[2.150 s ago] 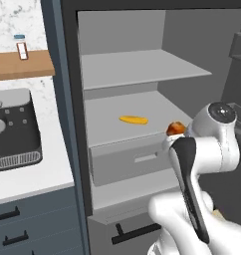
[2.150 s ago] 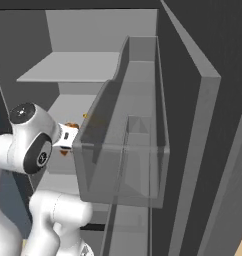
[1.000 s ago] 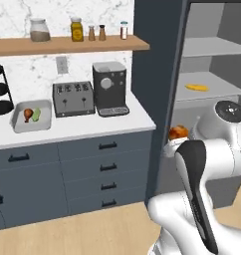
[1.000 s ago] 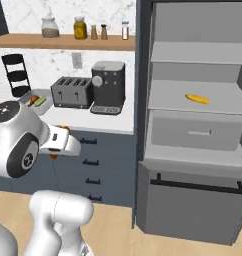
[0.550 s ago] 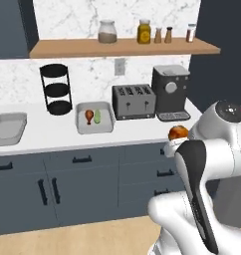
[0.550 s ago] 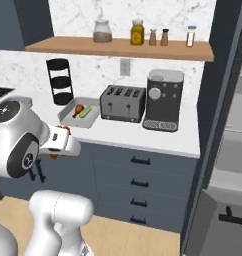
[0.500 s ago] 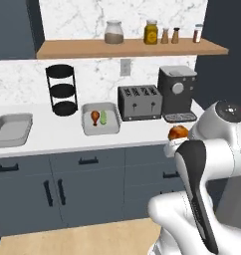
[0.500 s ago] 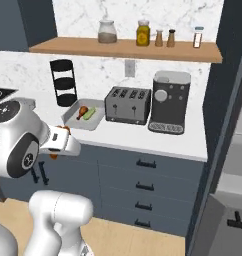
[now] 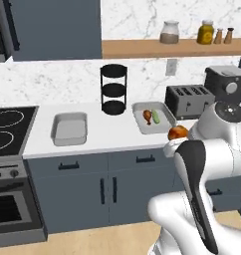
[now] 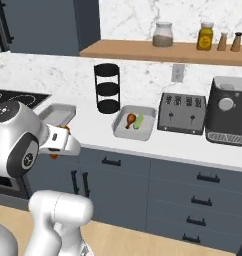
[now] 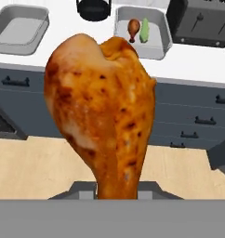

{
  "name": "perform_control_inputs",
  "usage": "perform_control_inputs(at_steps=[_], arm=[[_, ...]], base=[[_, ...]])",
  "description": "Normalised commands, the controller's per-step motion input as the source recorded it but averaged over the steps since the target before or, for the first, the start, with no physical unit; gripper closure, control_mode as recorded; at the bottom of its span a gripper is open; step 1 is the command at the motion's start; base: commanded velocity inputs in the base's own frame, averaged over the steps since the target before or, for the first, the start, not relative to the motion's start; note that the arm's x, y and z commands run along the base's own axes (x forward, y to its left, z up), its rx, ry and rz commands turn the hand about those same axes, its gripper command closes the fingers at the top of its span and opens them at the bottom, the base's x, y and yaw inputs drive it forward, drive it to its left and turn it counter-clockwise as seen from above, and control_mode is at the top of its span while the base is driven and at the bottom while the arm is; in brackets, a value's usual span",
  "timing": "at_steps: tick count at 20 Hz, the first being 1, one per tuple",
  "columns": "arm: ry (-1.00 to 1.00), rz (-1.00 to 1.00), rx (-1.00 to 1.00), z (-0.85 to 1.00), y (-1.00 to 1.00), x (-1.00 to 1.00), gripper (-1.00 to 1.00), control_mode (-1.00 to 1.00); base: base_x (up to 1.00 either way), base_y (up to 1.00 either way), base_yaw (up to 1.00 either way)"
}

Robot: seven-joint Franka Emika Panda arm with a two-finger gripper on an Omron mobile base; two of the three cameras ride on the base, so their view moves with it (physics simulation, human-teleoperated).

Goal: Place one corn and one chicken drumstick in each tupperware on the nearby counter, to pack two identical lunches.

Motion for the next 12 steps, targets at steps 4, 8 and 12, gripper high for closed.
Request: perform_control_inputs(at_steps=[4,8,12], arm=[[0.0,0.0,0.0,0.0,0.0,0.0,1.0,1.0],[0.0,0.0,0.0,0.0,0.0,0.0,1.0,1.0],[0.0,0.0,0.0,0.0,0.0,0.0,1.0,1.0]], base=[[0.95,1.0,-0.15],[1.0,1.0,-0.18],[0.71,1.0,-0.18]])
